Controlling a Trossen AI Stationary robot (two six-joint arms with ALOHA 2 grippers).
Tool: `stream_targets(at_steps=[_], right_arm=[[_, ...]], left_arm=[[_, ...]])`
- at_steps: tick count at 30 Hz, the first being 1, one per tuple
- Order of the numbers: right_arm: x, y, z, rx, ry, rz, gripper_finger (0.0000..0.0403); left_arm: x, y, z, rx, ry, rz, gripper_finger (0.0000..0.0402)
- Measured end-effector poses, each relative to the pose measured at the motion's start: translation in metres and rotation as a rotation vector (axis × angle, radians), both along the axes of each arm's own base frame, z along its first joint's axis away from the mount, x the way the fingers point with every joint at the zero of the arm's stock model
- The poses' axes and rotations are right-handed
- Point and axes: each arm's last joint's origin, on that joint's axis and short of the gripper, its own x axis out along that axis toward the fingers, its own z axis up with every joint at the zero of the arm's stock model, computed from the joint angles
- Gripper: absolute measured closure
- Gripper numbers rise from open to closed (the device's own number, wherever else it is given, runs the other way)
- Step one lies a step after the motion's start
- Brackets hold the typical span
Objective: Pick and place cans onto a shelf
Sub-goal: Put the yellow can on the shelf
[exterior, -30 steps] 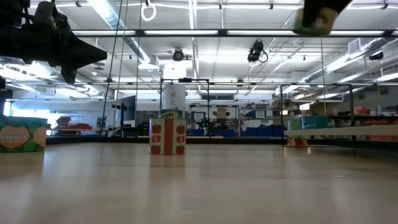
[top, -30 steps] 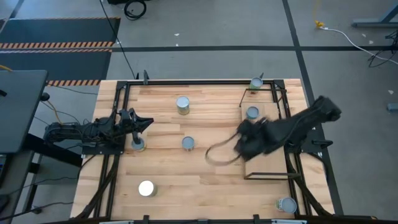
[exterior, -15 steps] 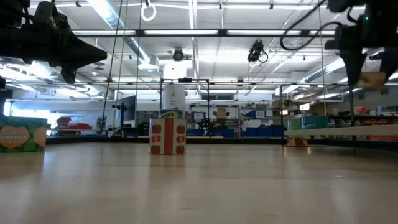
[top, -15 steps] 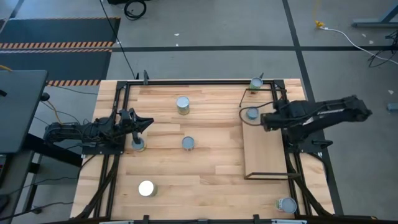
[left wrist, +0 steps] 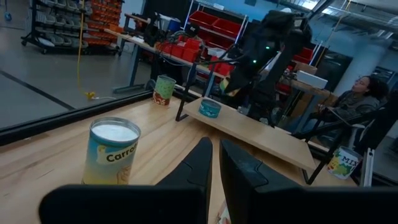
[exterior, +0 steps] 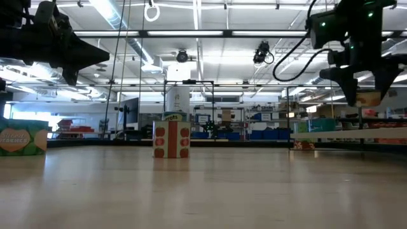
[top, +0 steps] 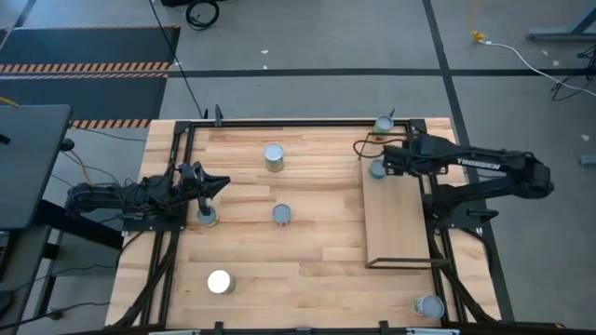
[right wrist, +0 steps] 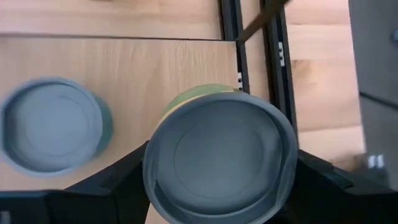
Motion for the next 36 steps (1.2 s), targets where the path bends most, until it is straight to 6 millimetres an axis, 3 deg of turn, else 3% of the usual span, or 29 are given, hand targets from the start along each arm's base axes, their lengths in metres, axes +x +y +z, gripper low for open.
stream_targets(at_steps=[6, 16, 25, 36], right_arm=[[0.001, -0.017, -0.005, 0.088, 0.061, 0.107, 0.0108], [-0.007, -0.048, -0.015, 0.172, -0.126, 0.016, 0.0107], [-0.010, -0.053, -0.036, 0.155, -0.171, 0.005, 0.0102], [-0.016, -0.049, -0.039, 0.144, -0.108, 0.038, 0.0040]], left_arm=[[0.000, 0.000, 0.000, 0.000, 0.000, 0.000, 0.0365], [0.000, 0.000, 0.000, 0.000, 0.000, 0.000, 0.0365], [0.000, 0.000, 0.000, 0.000, 0.000, 0.000, 0.0365], [0.000, 0.000, 0.000, 0.000, 0.000, 0.000, 0.0365]])
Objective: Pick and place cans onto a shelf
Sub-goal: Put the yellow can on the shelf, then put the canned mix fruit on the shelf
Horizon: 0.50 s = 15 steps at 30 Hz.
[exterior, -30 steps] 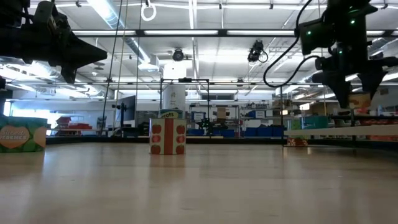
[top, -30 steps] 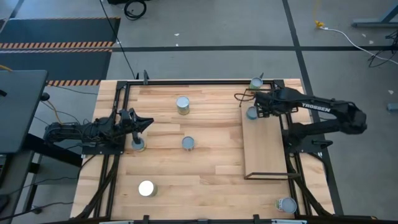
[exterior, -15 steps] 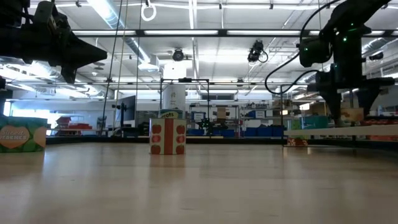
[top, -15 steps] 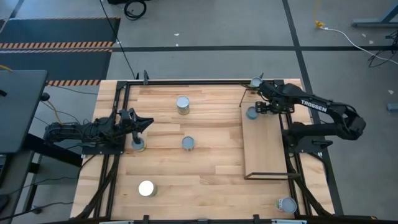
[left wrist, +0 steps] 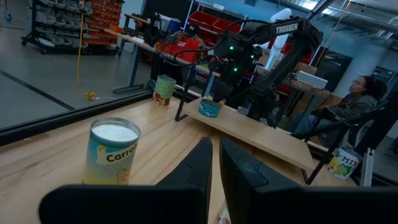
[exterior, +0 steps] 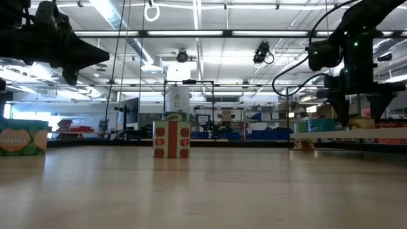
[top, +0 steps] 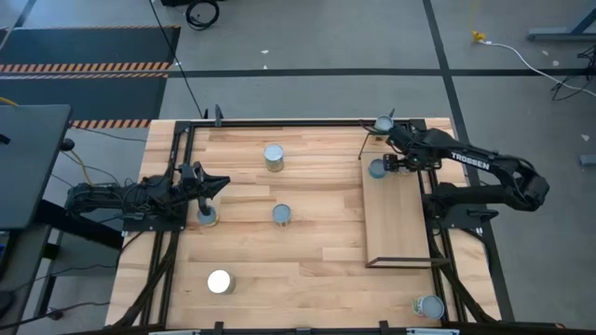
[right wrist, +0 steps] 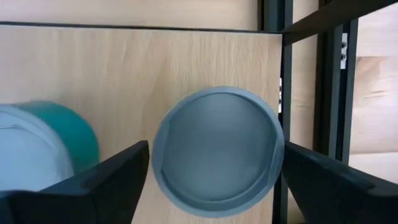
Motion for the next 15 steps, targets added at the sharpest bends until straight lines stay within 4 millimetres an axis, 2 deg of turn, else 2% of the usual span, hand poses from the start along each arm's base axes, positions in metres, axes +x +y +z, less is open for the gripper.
stream_targets(at_steps=[6, 11, 15], right_arm=[[0.000, 0.009, 0.021, -0.066, -0.042, 0.038, 0.0040], [0.007, 0.023, 0.054, -0.062, -0.105, 0.126, 0.0042], [0.019, 0.045, 0.080, -0.018, -0.169, 0.225, 0.0042]], left_arm=[[0.000, 0.000, 0.000, 0.000, 0.000, 0.000, 0.0365], [0.000, 0.000, 0.000, 0.000, 0.000, 0.000, 0.0365], [0.000, 0.000, 0.000, 0.000, 0.000, 0.000, 0.0365]])
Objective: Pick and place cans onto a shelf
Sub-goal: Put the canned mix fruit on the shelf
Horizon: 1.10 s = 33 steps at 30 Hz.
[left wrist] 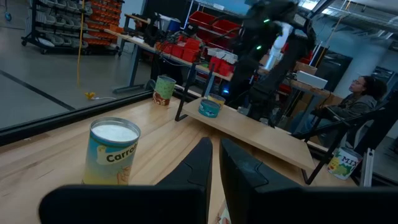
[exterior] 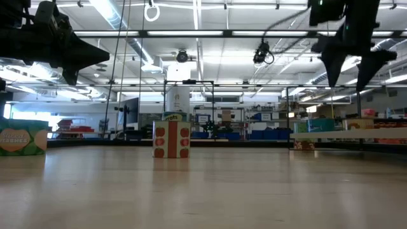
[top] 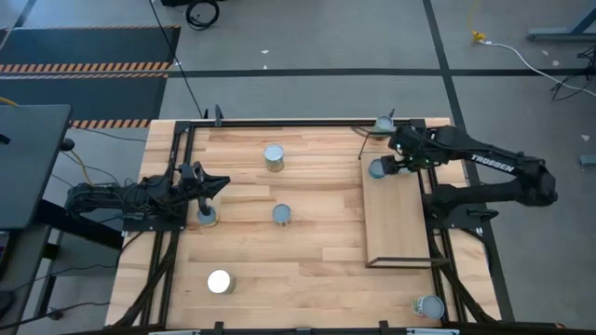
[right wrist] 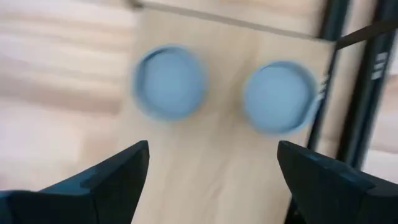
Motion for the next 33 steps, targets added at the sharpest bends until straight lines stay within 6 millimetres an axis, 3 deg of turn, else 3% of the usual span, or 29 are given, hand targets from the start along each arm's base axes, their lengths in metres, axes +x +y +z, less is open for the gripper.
stream_targets(at_steps=[9, 20, 26, 33], right_arm=[[0.036, 0.076, 0.036, 0.048, -0.157, 0.187, 0.0052], [0.078, 0.200, 0.064, 0.152, -0.250, 0.469, 0.0057], [0.074, 0.263, 0.058, 0.246, -0.174, 0.536, 0.0057], [0.047, 0.334, 0.032, 0.415, -0.164, 0.412, 0.0057]], left_arm=[[0.000, 0.000, 0.000, 0.000, -0.002, 0.000, 0.0365], [0.000, 0.000, 0.000, 0.000, -0.003, 0.000, 0.0365], [0.000, 0.000, 0.000, 0.000, -0.003, 0.000, 0.0365], [0.000, 0.000, 0.000, 0.000, -0.004, 0.000, 0.0365]])
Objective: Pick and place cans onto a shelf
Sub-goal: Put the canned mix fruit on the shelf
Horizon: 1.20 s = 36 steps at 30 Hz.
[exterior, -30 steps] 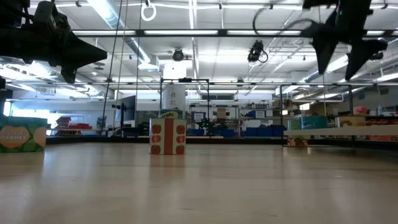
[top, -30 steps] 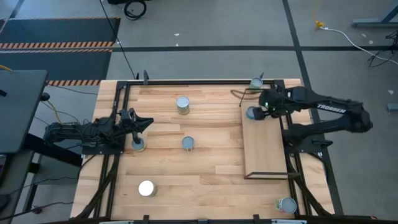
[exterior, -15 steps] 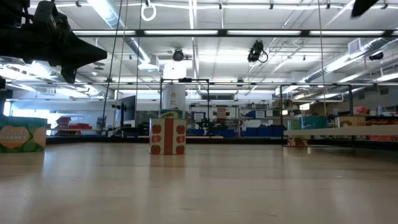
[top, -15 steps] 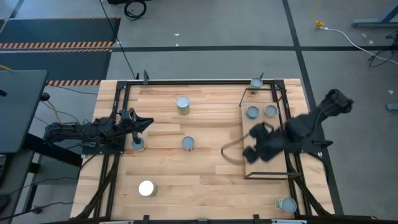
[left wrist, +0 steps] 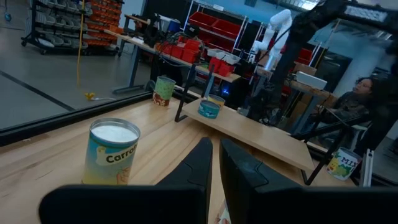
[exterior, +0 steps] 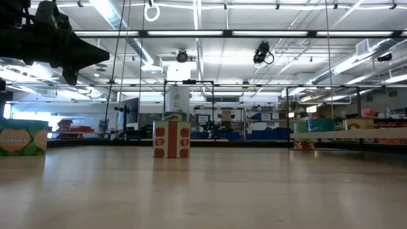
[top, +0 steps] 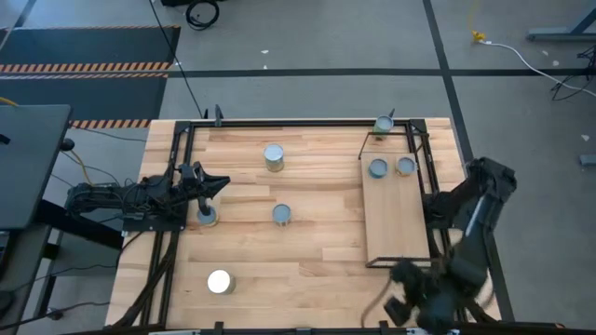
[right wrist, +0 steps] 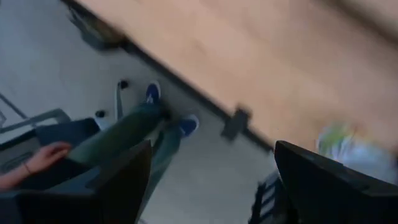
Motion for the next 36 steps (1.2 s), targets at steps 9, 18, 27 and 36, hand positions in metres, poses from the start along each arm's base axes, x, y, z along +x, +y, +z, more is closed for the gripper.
stream_targets(at_steps=[9, 18, 27, 36], right_arm=[[-0.018, 0.051, -0.063, -0.027, 0.335, -0.064, 0.0057], [-0.021, 0.052, -0.095, -0.185, 0.516, -0.080, 0.0057], [-0.024, 0.045, -0.110, -0.237, 0.529, -0.084, 0.0085], [-0.026, 0.043, -0.114, -0.234, 0.556, -0.062, 0.0227]], left_arm=[[0.000, 0.000, 0.000, 0.000, 0.000, 0.000, 0.0365], [0.000, 0.000, 0.000, 0.000, 0.000, 0.000, 0.0365], [0.000, 0.000, 0.000, -0.001, -0.003, 0.000, 0.0365], [0.000, 0.000, 0.000, -0.001, -0.005, 0.000, 0.0365]])
